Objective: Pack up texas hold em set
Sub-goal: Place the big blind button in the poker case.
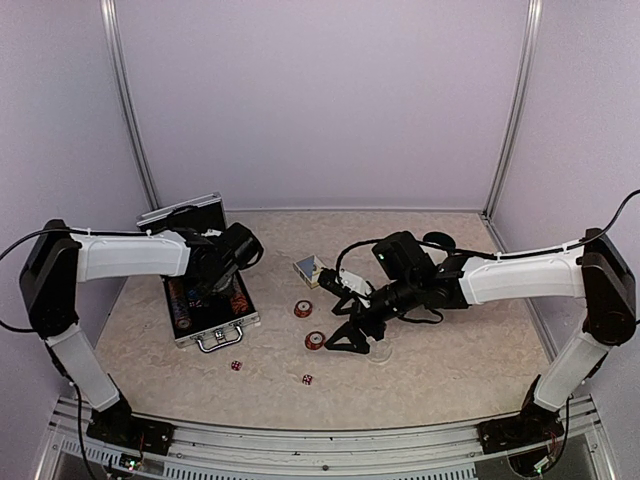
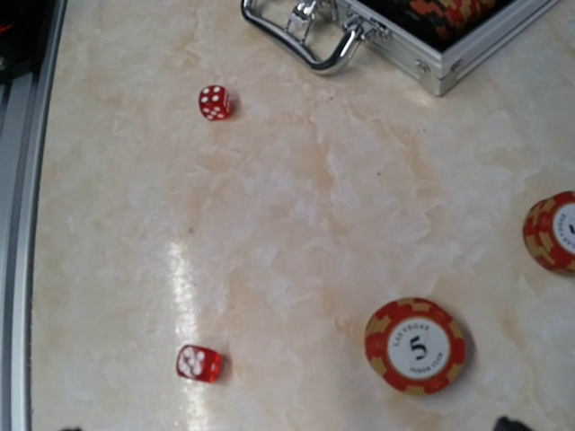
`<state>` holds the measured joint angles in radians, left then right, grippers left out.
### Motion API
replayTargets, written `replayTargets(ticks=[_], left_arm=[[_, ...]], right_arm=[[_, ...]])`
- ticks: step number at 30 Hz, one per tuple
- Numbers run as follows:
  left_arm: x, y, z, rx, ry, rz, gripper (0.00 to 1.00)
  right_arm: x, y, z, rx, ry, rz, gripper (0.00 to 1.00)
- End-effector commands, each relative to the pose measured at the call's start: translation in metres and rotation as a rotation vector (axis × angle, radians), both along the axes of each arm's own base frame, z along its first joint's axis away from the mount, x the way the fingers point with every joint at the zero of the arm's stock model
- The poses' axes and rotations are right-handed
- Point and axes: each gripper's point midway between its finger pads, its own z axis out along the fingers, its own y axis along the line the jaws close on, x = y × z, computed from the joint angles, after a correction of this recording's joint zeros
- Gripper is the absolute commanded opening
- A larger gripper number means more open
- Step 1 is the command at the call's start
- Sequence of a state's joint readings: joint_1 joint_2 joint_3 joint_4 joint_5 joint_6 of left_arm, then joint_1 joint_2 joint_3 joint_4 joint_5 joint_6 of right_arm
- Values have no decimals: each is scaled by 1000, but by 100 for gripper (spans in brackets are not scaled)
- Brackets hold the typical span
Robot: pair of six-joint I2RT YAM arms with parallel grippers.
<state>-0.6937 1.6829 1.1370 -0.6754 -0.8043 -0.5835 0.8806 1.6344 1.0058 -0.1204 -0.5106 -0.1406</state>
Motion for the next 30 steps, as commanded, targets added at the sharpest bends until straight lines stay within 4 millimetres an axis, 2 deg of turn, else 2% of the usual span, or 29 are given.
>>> replayTargets(ticks=[1,6,11,19,22,30], left_arm=[[-1,19,-8,178,29,44,0],[8,26,-27,261,65,72,0],[18,31,-37,312,88,88,1],[27,54,-50,342,124,126,4],[30,57,-53,336,127,130,8],[37,54,-51,300,109,125,26]], right_arm=[[2,0,-5,-1,11,5,99],[1,0,-5,0,15,8,99],[1,0,-5,1,15,11,99],[1,-1,-7,-5,15,9,99],[1,-1,-8,-6,17,9,99],[0,-1,-8,-10,19,9,99]])
